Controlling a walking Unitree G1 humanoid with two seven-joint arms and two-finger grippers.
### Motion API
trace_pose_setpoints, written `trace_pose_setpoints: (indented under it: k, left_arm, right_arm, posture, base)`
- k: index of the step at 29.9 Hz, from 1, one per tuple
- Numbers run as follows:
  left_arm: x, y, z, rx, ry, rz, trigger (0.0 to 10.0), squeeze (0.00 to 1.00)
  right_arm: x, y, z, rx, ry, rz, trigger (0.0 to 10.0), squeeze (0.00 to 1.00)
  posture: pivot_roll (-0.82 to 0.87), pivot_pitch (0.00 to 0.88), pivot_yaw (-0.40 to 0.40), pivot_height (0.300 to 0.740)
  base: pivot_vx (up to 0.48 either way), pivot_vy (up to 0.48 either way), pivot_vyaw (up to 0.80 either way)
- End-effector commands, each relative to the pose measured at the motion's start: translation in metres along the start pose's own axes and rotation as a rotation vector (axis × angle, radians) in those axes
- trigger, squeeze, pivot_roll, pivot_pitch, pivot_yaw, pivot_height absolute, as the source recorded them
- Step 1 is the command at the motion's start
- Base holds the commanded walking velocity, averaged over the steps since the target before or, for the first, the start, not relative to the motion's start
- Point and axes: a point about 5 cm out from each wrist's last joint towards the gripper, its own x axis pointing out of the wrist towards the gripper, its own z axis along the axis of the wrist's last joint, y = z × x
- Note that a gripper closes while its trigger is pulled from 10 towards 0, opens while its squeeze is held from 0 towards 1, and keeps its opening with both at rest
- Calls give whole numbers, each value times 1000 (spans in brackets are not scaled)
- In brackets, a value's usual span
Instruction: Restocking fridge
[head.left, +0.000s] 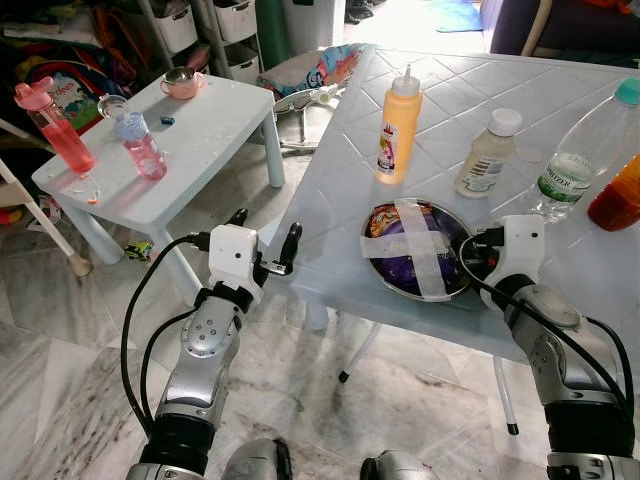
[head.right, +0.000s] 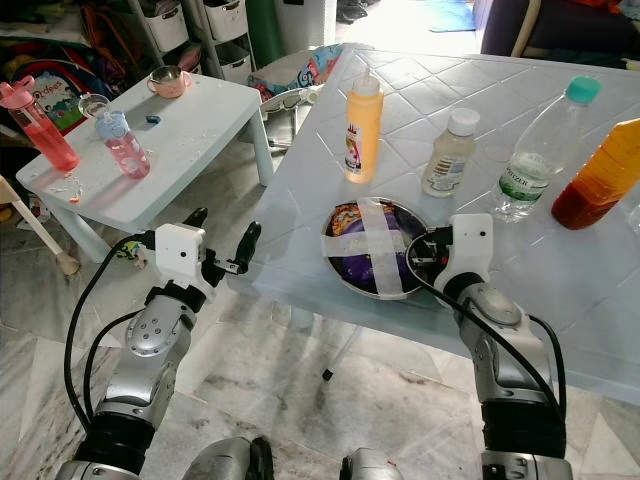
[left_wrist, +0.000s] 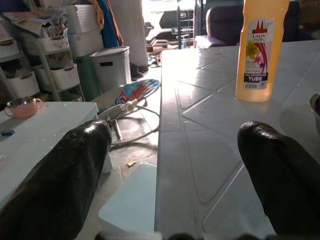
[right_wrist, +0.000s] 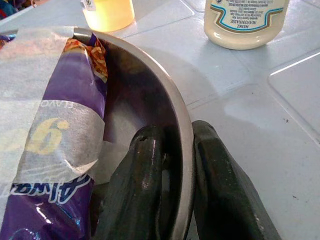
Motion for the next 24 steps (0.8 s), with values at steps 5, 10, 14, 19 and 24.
trace_pose_setpoints:
  k: [5,10,14,19,24]
  left_arm:
    - [1,3,0,22,1,20,10000,0]
    - [-2,23,-7,134,73,225,10000,0]
    - [-11,35,-12,128,104,277,10000,0]
    - [-25,36,-20,124,139,304,10000,0]
    - [-28,34,-24,118,157,318,10000,0]
  right_arm:
    - [2,9,-1,76,21,6,0,0]
    - [0,24,6,116,-23,26,0,0]
    - [-5,34,1,104,-63,25,0,0]
    - [-14,32,-14,134,-101,-104,0,0]
    - [-15,29,-20,147,-127,-185,0,0]
  posture:
    - [-50,68,84,740]
    - [-48,61,90,740]
    - [-44,53,98,740]
    - [-45,30,93,740]
    - [-44,8,84,740]
  base:
    - [0,0,0]
    - [0,0,0]
    - [0,0,0]
    - [0,0,0]
    - [-49,0,0]
